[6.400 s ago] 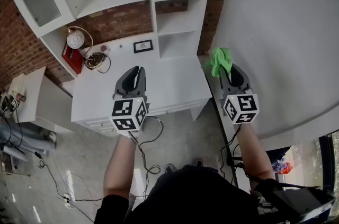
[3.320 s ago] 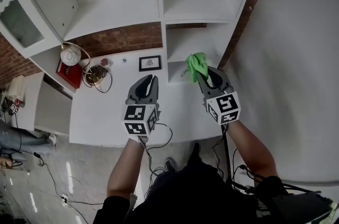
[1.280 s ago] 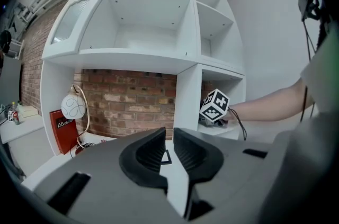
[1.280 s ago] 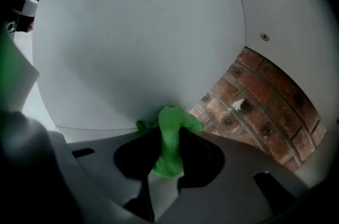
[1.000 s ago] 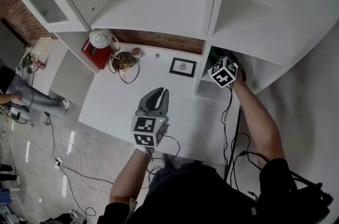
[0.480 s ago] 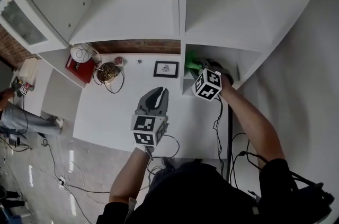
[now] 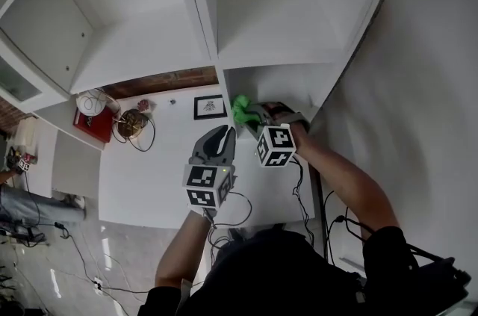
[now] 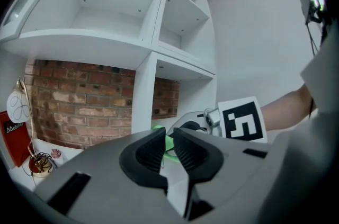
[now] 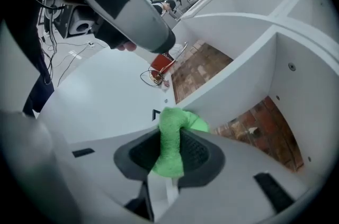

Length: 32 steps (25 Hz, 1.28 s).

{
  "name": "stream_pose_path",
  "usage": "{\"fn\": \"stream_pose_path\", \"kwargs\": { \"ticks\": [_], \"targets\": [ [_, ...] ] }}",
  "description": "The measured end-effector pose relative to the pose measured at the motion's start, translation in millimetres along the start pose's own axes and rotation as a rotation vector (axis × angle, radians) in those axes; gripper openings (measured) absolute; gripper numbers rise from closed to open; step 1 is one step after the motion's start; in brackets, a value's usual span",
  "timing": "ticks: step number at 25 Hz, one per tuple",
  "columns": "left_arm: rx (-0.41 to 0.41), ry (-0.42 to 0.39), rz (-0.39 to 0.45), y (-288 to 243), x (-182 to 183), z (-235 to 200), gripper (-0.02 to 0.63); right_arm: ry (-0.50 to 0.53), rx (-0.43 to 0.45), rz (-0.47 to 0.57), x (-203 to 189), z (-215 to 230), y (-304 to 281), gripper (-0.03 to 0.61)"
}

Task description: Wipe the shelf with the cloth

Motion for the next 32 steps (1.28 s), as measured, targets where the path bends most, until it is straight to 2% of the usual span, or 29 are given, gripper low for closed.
{"fn": "stream_pose_path", "kwargs": {
  "ticks": [4,8,12,15,26,32],
  "targets": [
    [-0.021,0.013,-0.001,-9,0,4,0.046,-0.011,0.0,0.031,0,-1,15,0.091],
    [-0.026,0.015,0.003,-12,2,5,0.046,0.003,-0.103,0.032,0,19,26,0.091],
    [-0.011,0.019,0.008,-9,3,0,0.046,-0.043,-0.201,0.008,-8,52,26,0.091],
    [0.016,0.021,0.011,-1,3,-7,0.046,-0.076,-0.237,-0.026,-21,78,15,0.091],
    [0.188,0.055,-0.007,49,-15,-51,0.046,-0.109,-0.205,-0.206,-65,119,-58,0.092],
    [0.228,0.068,-0.018,65,-24,-57,0.046,-0.133,-0.189,-0.279,-82,124,-73,0.092]
  ]
}}
Point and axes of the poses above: the fingertips, and each gripper's own axes: y backward along the fingers, z to its right, x out of its top, the point moved 4 cm from there along y, backward along the fingers, and after that the axes turned 1 degree about -y, right-handed, at the moved point
